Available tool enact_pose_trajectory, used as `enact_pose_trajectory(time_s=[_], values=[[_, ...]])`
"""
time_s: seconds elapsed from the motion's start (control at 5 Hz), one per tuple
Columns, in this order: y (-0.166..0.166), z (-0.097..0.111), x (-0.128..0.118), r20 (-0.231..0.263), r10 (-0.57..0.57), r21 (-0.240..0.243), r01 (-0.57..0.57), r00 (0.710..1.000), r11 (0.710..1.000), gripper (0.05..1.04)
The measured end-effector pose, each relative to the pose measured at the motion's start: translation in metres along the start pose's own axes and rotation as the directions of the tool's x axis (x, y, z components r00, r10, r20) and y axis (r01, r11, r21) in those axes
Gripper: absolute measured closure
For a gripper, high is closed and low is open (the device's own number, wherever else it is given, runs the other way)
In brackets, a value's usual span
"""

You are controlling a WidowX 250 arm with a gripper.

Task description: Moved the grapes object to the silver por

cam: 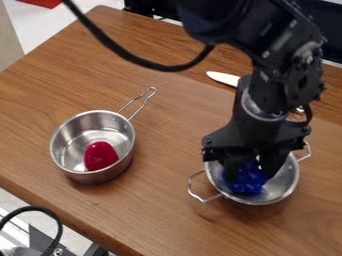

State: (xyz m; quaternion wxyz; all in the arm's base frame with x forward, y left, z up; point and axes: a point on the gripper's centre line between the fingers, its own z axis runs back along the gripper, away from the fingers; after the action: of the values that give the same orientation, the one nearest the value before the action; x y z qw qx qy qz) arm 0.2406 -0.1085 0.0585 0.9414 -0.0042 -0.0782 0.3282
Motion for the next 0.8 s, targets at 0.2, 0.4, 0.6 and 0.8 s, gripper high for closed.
enact_pose_trajectory(time_s=[0.2,0.4,0.6,0.8], values=[[0.004,0.010,0.002,-0.016,0.009,-0.012,-0.009,1.000,1.000,0.508],[0.008,0.022,0.006,-0.039,0.017,-0.028,-0.018,0.999,0.999,0.508],[0.010,0.036,0.013,-0.006,0.034,-0.072,-0.034,0.999,0.997,0.508],[0.022,0.056,0.029,0.008,0.093,-0.119,-0.092,0.996,0.989,0.508]])
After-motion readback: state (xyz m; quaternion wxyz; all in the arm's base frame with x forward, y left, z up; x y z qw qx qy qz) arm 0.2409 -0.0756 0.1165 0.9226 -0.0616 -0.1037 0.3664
